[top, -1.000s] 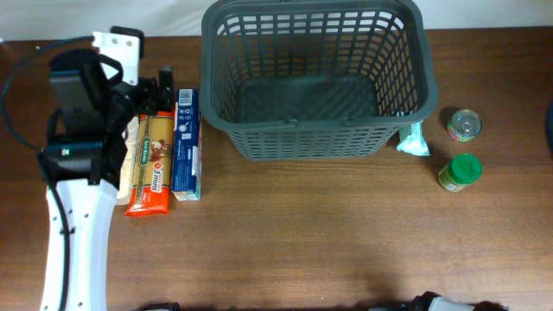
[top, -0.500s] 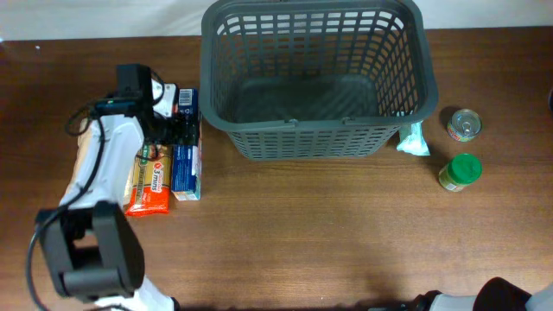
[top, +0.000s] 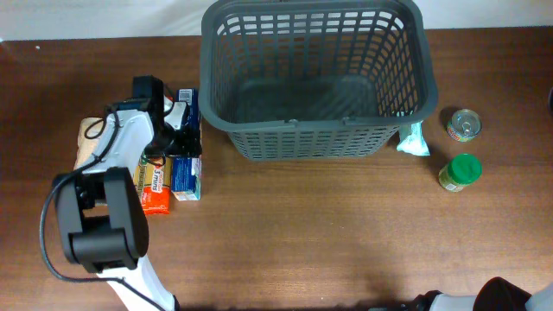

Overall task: Pack container
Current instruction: 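Lower the left gripper onto the blue box and grasp it, then carry the blue box into the basket and release it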

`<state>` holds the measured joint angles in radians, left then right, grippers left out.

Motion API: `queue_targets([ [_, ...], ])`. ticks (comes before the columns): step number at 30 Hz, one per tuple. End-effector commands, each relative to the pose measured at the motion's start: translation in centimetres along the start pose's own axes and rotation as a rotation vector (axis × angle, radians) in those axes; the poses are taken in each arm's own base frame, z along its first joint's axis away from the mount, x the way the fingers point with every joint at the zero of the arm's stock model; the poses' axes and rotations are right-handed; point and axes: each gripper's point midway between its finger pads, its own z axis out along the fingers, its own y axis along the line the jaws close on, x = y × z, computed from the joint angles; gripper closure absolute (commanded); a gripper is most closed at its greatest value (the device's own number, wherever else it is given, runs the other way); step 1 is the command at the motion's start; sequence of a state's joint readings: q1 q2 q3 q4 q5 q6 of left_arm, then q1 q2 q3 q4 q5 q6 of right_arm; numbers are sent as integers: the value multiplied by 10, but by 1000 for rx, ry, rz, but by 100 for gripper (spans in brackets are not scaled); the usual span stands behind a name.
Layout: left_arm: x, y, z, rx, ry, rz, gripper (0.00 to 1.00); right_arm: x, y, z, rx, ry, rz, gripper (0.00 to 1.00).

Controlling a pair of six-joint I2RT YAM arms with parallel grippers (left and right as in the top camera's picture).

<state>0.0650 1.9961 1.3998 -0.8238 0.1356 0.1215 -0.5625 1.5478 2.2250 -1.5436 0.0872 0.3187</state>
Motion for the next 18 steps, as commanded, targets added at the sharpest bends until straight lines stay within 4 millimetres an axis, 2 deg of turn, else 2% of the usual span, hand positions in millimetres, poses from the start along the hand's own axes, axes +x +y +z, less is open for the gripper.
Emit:
queue_targets([
  [1,5,0,14,11,32,37,40,0,-1,1,-1,2,17,1],
  [3,6,0,16,13,37,34,78,0,-1,1,-2,1,17,1],
  [4,6,0,16,16,37,34,86,0,-1,1,-1,2,17,1],
  [5,5,0,14,15,34,35,99,0,-1,1,-4,2,17,1],
  [7,-1,-1,6,12,15,28,99,0,0,1,-4,2,17,1],
  [9,-14,-1,-12,8,-25,19,98,0,0,1,-5,3,17,1],
  [12,-47,-2,-59,-14,-144,35,98,0,0,1,-4,3,17,1],
  [15,-88,5,-127,-102,-323,51,98,0,0,1,-4,2,17,1],
  [18,-121,11,-208,-206,-522,69,99,0,0,1,-4,3,17,1],
])
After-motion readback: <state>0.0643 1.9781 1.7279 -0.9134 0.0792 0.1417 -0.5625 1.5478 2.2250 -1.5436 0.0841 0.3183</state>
